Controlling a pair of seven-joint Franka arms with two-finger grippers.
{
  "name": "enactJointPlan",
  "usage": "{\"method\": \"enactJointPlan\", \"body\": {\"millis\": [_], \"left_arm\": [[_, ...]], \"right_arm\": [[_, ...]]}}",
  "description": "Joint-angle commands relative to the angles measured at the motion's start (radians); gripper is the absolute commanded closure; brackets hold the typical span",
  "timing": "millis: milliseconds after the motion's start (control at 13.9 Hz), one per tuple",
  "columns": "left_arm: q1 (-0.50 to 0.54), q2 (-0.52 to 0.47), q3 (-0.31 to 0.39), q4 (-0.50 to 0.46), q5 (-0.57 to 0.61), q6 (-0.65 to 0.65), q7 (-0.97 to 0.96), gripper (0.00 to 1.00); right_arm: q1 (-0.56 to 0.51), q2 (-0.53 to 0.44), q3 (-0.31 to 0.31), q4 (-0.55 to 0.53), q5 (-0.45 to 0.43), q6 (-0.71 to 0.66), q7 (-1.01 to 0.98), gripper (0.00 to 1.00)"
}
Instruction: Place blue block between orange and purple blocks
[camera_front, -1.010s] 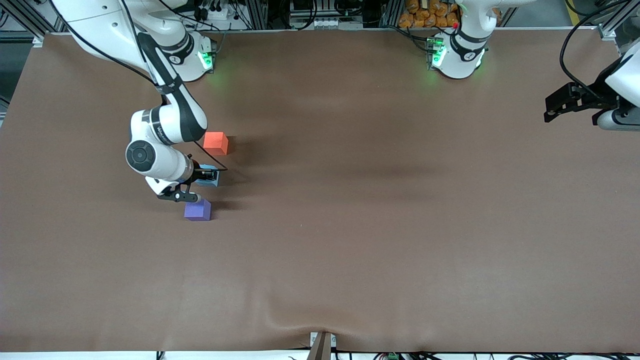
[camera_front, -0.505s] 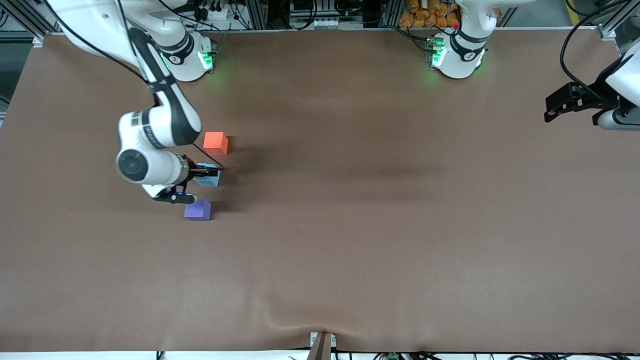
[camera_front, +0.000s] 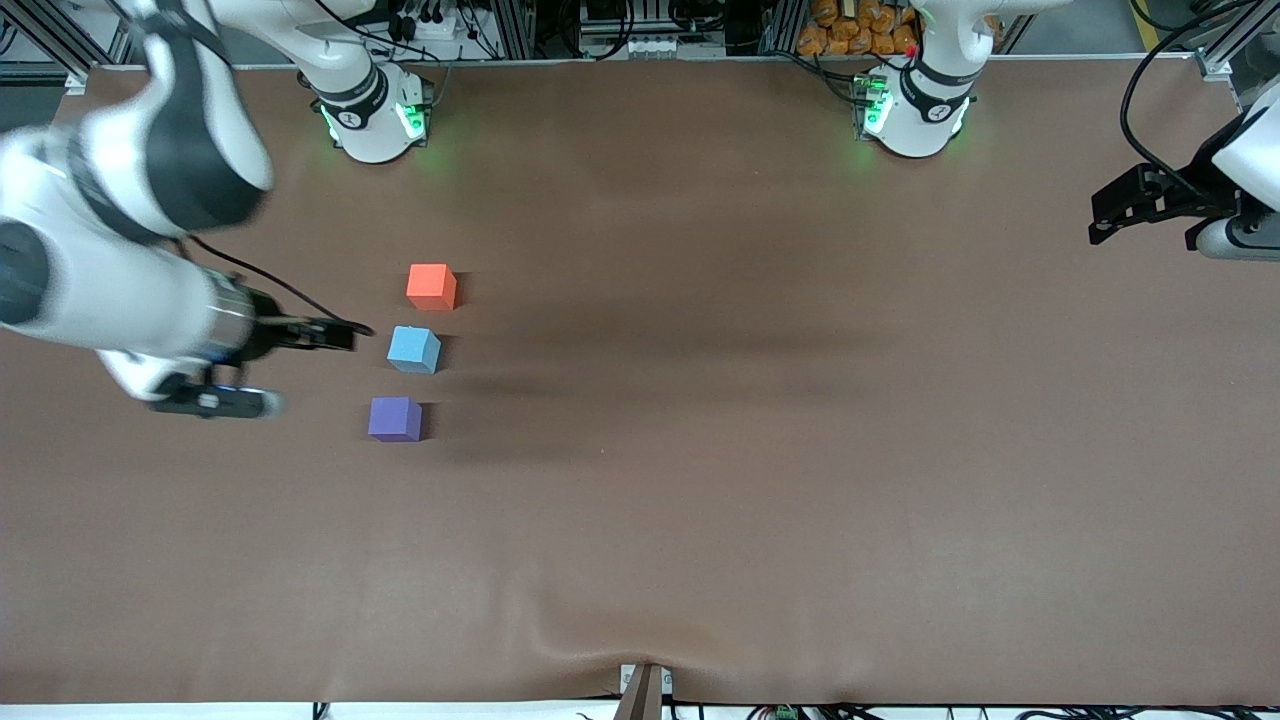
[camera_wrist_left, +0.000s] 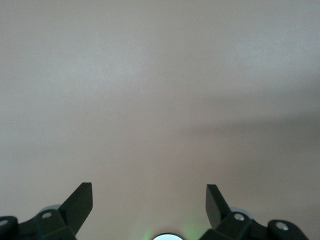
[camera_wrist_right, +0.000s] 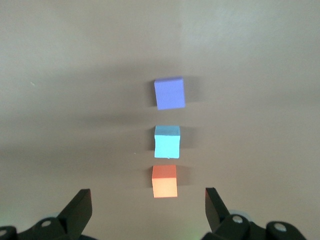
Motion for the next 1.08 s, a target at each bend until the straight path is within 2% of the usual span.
{"method": "enactJointPlan", "body": {"millis": [0, 72, 216, 288, 361, 649, 793, 1010], "left_arm": [[-0.010, 0.007, -0.007, 0.052, -0.014, -0.012, -0.020, 0.00], [-0.008, 0.007, -0.008, 0.055, -0.014, -0.014, -0.020, 0.00], [-0.008, 0.007, -0.008, 0.055, -0.015, -0.014, -0.019, 0.00], [-0.008, 0.007, -0.008, 0.055, -0.015, -0.014, -0.019, 0.00], [-0.008, 0.007, -0.008, 0.055, -0.015, -0.014, -0.019, 0.00], [-0.007, 0.007, -0.008, 0.054, -0.014, -0.015, -0.019, 0.00], [-0.004, 0.009, -0.008, 0.052, -0.014, -0.017, -0.017, 0.00], [-0.002, 0.009, -0.008, 0.052, -0.015, -0.017, -0.014, 0.00]], "right_arm": [[-0.038, -0.004, 0.020, 0.147, 0.000, -0.119, -0.015, 0.00], [-0.038, -0.030, 0.025, 0.188, 0.003, -0.162, -0.015, 0.00], [-0.044, -0.088, 0.010, 0.195, -0.009, -0.216, -0.051, 0.00], [-0.088, -0.117, 0.013, 0.189, -0.008, -0.217, -0.132, 0.00], [-0.114, -0.151, 0.013, 0.144, -0.009, -0.213, -0.213, 0.00], [-0.111, -0.336, 0.011, -0.154, -0.012, -0.032, -0.236, 0.00], [-0.111, -0.360, 0.011, -0.189, -0.017, -0.024, -0.250, 0.00], [-0.098, -0.354, 0.016, -0.161, -0.071, -0.081, -0.250, 0.00]]}}
